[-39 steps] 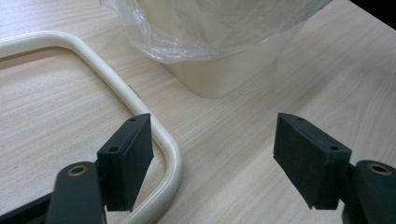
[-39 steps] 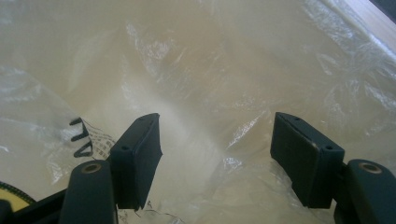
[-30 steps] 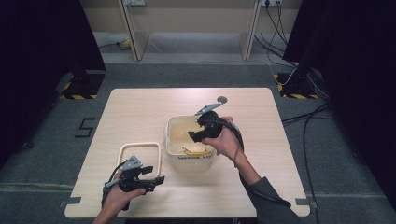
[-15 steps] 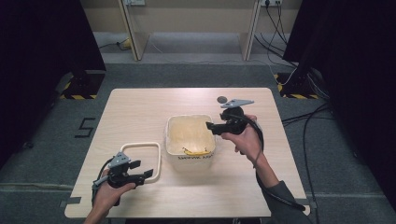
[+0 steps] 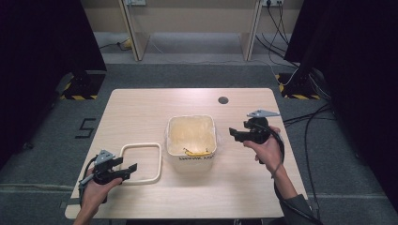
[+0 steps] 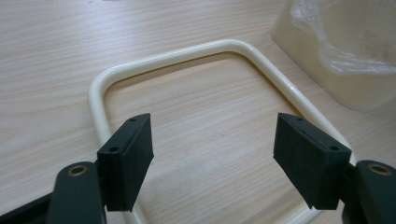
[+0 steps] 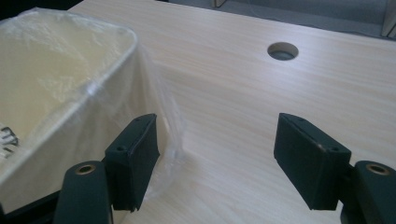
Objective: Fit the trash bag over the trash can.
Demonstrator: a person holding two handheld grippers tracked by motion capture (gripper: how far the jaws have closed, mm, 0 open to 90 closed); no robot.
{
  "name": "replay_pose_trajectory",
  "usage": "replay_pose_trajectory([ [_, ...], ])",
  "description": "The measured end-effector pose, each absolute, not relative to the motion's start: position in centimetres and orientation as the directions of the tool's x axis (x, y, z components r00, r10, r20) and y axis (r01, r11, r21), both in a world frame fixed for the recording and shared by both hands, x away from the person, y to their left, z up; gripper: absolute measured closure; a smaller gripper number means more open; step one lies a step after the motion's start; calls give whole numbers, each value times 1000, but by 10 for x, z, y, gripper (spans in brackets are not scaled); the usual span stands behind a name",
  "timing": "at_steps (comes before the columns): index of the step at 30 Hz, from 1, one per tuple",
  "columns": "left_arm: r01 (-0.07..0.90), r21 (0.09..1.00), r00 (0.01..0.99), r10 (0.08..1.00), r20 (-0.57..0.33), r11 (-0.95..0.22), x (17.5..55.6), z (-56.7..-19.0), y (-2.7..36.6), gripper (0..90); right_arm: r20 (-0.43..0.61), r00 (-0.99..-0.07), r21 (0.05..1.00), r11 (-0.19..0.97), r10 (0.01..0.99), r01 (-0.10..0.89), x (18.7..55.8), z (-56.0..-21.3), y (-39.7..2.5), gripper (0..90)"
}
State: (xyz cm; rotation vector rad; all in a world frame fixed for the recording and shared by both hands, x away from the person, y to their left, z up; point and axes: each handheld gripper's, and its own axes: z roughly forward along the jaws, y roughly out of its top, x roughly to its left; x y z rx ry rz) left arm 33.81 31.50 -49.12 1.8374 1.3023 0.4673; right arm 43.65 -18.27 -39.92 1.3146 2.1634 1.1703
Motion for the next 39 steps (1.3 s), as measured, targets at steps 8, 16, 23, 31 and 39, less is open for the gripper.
replay_pose_trajectory([
  [8,626,774,358,916,-179,-94,340,-495,324,248,147,-464,803,169,873,572,421,-426,-203,308],
  [16,642,761,345,921,-179,-93,342,-498,326,191,152,-447,792,161,882,588,406,-452,-215,297],
  [23,651,753,317,935,-159,-93,346,-500,330,183,158,-435,771,165,887,616,391,-470,-226,283],
  [31,663,744,281,949,-140,-87,352,-502,334,226,156,-424,752,171,892,636,376,-478,-232,284],
  [39,666,741,274,953,-129,-92,357,-503,334,241,156,-426,747,176,891,641,361,-480,-234,284],
])
